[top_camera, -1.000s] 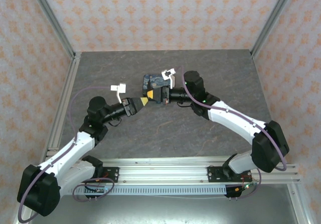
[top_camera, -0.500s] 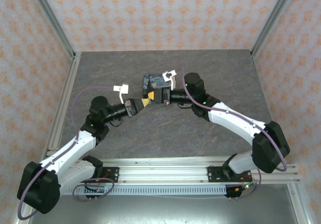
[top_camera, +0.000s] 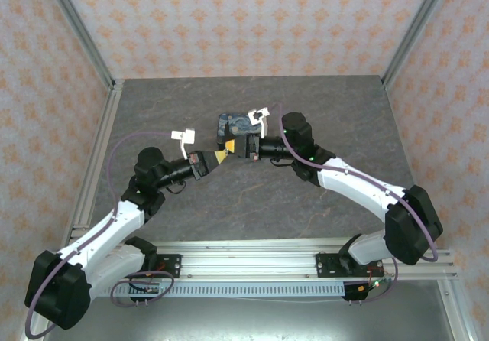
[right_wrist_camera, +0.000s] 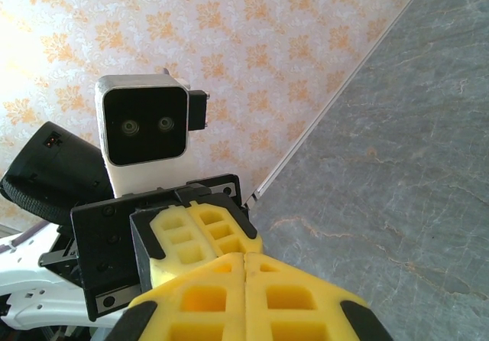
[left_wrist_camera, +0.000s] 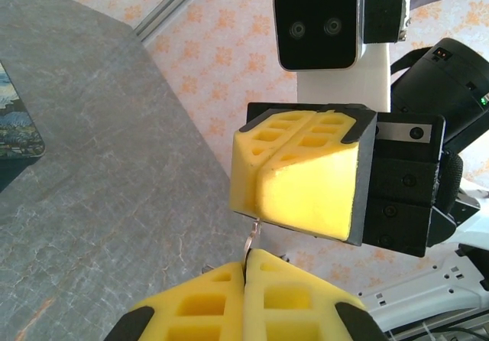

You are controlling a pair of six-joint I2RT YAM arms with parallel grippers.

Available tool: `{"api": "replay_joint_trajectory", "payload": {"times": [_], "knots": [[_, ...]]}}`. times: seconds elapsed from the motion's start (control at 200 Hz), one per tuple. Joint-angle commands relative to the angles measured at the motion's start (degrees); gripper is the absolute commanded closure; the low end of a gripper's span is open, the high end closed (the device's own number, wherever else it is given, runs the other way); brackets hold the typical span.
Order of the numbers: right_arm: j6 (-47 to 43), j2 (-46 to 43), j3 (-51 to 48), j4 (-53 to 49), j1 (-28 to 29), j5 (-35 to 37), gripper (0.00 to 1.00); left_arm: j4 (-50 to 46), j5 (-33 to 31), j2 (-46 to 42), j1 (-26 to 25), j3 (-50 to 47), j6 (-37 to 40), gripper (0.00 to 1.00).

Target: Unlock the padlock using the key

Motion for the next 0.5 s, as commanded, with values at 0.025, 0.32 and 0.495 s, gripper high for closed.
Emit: {"api": "replay_joint_trajectory", "payload": {"times": [0.025,0.32,0.495], "knots": [[-1.6,-2.6,-0.4,-2.1,0.0,4.1,0.78,-6.2,-1.4,-2.5,-0.6,2.7,6.2,1.0],[-5.1,-5.0,0.4,-13.6,-0.3,17.5,0.49,-25.0,-6.3,-8.0,-0.6,4.4,23.6,1.0],[-5.4,0.1,4.6,-25.8,0.3,29.5,0.43,-33.6,-10.9,-8.4,-0.5,5.2,30.1,1.0]]}}
